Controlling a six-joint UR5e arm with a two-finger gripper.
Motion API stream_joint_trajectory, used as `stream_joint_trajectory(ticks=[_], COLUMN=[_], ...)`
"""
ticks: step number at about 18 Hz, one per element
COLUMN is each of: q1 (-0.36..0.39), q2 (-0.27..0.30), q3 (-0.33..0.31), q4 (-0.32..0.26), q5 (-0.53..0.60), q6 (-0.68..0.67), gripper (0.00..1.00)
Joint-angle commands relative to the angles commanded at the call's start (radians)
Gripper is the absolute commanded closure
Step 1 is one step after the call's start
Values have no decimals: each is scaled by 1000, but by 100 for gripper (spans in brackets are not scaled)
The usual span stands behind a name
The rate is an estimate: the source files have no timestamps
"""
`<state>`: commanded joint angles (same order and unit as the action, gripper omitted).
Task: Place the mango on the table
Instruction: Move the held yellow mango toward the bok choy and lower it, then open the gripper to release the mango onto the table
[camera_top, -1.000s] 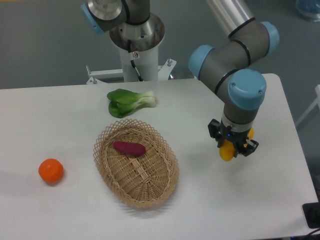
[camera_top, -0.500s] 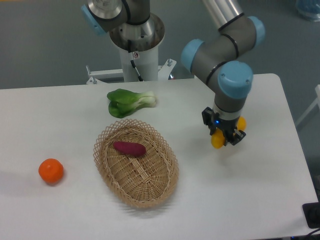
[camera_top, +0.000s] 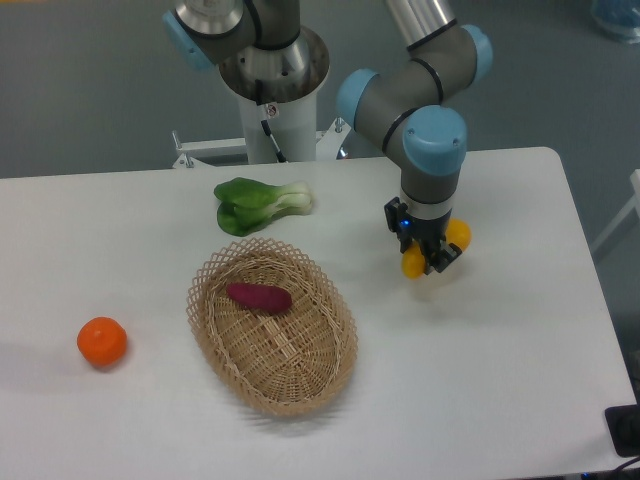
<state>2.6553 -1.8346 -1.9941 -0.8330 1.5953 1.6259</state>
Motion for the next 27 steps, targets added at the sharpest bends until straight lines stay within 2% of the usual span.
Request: stream_joint_trajectory(ticks=[6, 11, 14, 15, 16, 17, 20, 22, 25, 27], q1=[0, -2, -2, -2, -2, -2, 1, 8, 18, 20], q2=[2, 2, 2, 2, 2, 2, 2, 2, -5, -29], q3=[-34, -49, -49, -48, -48, -43, -32, -2, 69, 128], q4=[0, 0, 0, 0, 2, 2, 6, 5, 3, 0], q5=[0, 0, -2, -3, -8, -11, -20, -23, -40, -43], q6=[8, 38, 38, 38, 35, 28, 25, 23, -7, -35], gripper=[67, 61, 44, 34, 12, 0, 0, 0, 0, 0])
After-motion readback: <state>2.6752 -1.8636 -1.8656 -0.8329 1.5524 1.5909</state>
